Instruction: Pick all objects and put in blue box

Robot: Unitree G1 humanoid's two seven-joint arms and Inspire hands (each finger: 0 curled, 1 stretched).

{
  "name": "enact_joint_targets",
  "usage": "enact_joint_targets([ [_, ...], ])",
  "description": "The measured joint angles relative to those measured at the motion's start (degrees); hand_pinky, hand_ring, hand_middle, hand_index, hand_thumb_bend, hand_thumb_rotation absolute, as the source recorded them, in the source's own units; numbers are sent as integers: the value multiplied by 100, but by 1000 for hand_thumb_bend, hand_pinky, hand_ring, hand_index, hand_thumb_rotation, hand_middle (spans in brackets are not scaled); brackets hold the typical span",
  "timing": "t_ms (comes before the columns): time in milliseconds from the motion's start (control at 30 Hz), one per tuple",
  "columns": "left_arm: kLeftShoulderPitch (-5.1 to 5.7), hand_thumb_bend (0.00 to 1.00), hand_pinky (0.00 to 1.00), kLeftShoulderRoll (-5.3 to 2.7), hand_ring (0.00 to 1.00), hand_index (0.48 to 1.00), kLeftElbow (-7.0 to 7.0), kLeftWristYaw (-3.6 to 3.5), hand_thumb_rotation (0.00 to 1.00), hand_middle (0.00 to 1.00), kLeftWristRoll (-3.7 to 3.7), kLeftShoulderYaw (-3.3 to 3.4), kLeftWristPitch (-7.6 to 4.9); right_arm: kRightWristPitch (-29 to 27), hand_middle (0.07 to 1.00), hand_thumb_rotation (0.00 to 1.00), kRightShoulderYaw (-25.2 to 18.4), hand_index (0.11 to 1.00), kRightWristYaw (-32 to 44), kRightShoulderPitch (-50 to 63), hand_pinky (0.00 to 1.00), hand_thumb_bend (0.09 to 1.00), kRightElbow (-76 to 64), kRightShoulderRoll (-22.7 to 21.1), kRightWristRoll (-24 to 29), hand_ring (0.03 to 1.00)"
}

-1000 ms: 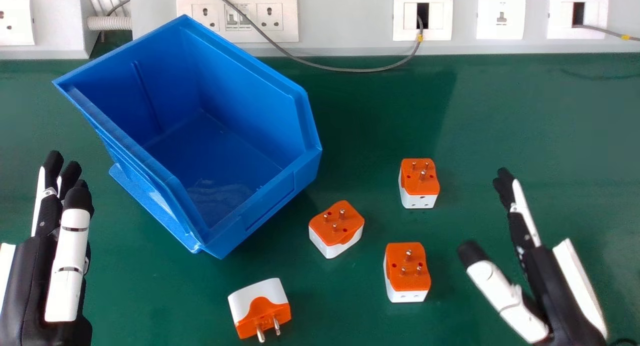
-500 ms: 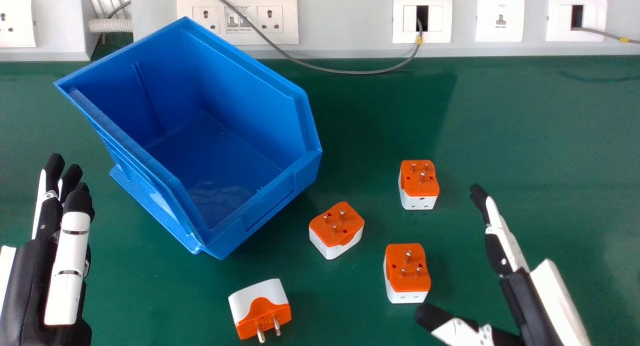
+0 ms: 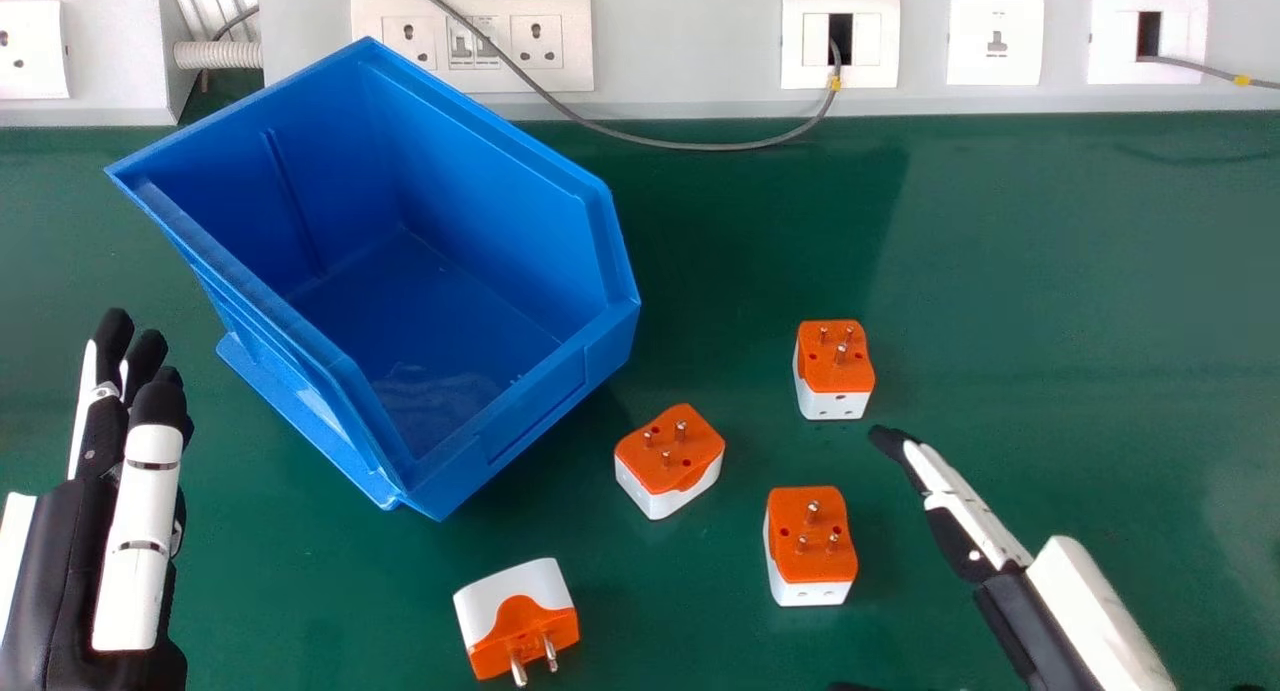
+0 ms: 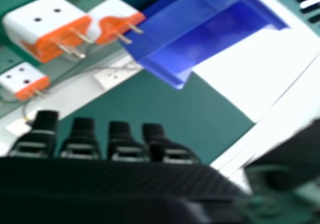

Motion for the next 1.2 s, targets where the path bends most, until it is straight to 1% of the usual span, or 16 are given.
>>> enact_joint_targets([
  [33, 0, 456, 1000, 0, 1000, 1000, 2, -2, 887, 1000, 0, 1, -2, 0, 950, 753, 6, 926, 0, -22, 881, 704, 7, 0, 8, 946],
  [133, 0, 456, 1000, 0, 1000, 1000, 7, -3, 889, 1000, 0, 4, -2, 2, 891, 701, 22, 865, -60, -83, 802, 697, 52, 22, -55, 889],
  [233, -2, 456, 1000, 0, 1000, 1000, 5, 1, 890, 1000, 0, 3, -1, 6, 868, 679, 48, 842, -124, -173, 767, 700, 102, 84, -127, 865],
  [367, -1, 455, 1000, -1, 1000, 1000, 5, -1, 891, 1000, -9, 5, -1, 5, 855, 659, 64, 831, -225, -346, 747, 702, 277, 102, -151, 851],
  [400, 0, 455, 1000, -1, 1000, 1000, 5, -3, 891, 1000, -18, 7, -1, 8, 855, 659, 64, 831, -236, -386, 747, 702, 318, 101, -151, 851],
  [433, 2, 454, 1000, -2, 1000, 1000, 5, -5, 891, 1000, -54, 10, -2, 6, 848, 639, 71, 825, -240, -449, 738, 704, 367, 100, -151, 844],
  [467, 1, 454, 1000, -3, 1000, 1000, 5, -5, 891, 1000, -60, 10, -2, 6, 848, 639, 72, 825, -243, -504, 738, 704, 418, 100, -150, 844],
  [633, 17, 453, 1000, -25, 1000, 1000, 4, -4, 895, 1000, -61, 9, -3, 15, 811, 515, 85, 783, -244, -673, 695, 724, 523, 98, -150, 805],
  [833, 13, 461, 1000, -25, 1000, 1000, 2, -4, 899, 1000, -62, 10, -3, 46, 797, 492, 140, 766, -245, -830, 679, 740, 620, 90, -171, 790],
  [900, 10, 465, 1000, -24, 1000, 1000, 1, -9, 900, 1000, -74, 13, -3, 89, 794, 488, 152, 763, -241, -914, 674, 746, 677, 60, -181, 787],
  [967, 8, 467, 1000, -23, 1000, 1000, 2, -21, 900, 1000, -102, 15, -3, 132, 790, 482, 162, 759, -223, -995, 666, 750, 707, -11, -190, 783],
  [1067, 11, 468, 1000, -21, 1000, 1000, 2, -31, 900, 1000, -114, 38, -4, 160, 787, 476, 177, 757, -150, -1126, 660, 753, 744, -136, -191, 779],
  [1200, 13, 477, 1000, -21, 1000, 1000, 2, -53, 900, 1000, -128, 51, -4, 210, 777, 444, 180, 749, 19, -1299, 643, 766, 747, -301, -182, 767],
])
